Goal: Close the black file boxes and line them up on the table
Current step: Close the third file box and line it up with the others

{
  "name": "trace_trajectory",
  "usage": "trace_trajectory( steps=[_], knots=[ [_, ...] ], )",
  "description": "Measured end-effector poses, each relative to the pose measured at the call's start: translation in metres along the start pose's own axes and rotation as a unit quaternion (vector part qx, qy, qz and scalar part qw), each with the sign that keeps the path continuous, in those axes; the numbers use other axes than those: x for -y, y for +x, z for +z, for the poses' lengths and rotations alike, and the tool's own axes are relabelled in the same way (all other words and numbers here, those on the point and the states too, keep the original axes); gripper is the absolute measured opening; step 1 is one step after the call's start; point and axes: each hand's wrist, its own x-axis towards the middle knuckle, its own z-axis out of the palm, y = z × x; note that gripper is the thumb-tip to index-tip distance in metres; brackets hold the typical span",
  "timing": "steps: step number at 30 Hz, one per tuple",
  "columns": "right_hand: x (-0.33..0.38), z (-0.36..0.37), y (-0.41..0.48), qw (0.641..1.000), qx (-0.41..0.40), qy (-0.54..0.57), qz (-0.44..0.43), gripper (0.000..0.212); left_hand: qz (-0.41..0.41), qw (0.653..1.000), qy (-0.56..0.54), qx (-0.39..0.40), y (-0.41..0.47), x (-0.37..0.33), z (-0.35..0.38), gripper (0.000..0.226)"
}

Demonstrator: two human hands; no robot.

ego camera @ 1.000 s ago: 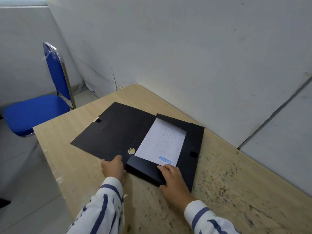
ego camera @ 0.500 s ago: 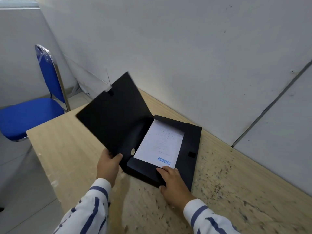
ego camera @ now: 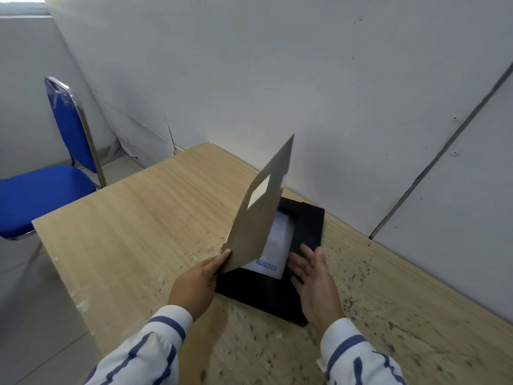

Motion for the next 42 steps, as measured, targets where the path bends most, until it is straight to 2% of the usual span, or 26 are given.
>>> trace_trajectory(
  steps=[2, 5, 10, 14, 20, 24, 27, 30, 33, 37, 42],
  knots=[
    [0.009, -0.003, -0.001, 1.0, 0.015, 0.002, -0.001, 0.054, 0.006, 1.0, 0.02, 0.008, -0.001, 0.0, 0.003, 0.058],
    [0.013, -0.002, -0.001, 0.999, 0.029, -0.039, 0.007, 0.048, -0.007, 0.999, 0.016, -0.031, -0.002, -0.005, 0.009, 0.054],
    [0.005, 0.004, -0.004, 0.988, 0.041, -0.149, 0.021, 0.039, -0.136, 0.98, -0.094, -0.107, 0.002, -0.011, 0.009, 0.031],
    [-0.004, 0.004, -0.003, 0.982, 0.045, -0.184, 0.025, 0.046, -0.169, 0.97, -0.114, -0.133, 0.005, -0.01, 0.007, 0.032],
    [-0.004, 0.001, 0.0, 0.989, 0.021, -0.14, 0.049, 0.024, -0.06, 0.994, -0.028, -0.091, -0.001, -0.007, 0.011, 0.048],
    [0.001, -0.006, 0.0, 0.998, -0.011, -0.015, 0.064, 0.05, -0.01, 0.998, 0.045, -0.037, -0.004, -0.002, 0.019, 0.058],
    [0.009, -0.015, -0.001, 0.997, -0.01, 0.03, 0.066, 0.047, 0.006, 0.997, 0.08, -0.009, -0.003, 0.0, 0.024, 0.055],
    [0.013, -0.018, 0.003, 0.997, -0.03, -0.048, 0.052, 0.03, 0.001, 0.994, 0.102, 0.035, -0.003, 0.0, 0.026, 0.051],
    [0.007, -0.017, 0.004, 0.98, -0.077, -0.182, 0.036, 0.036, -0.025, 0.997, 0.052, 0.043, 0.002, -0.004, 0.026, 0.046],
    [0.0, -0.015, -0.002, 0.921, -0.112, -0.374, 0.015, 0.059, -0.084, 0.994, -0.068, 0.01, 0.018, -0.013, 0.023, 0.028],
    [-0.005, -0.012, -0.001, 0.856, -0.122, -0.502, 0.029, 0.067, -0.152, 0.983, -0.105, 0.007, 0.036, -0.022, 0.022, 0.027]
  ],
)
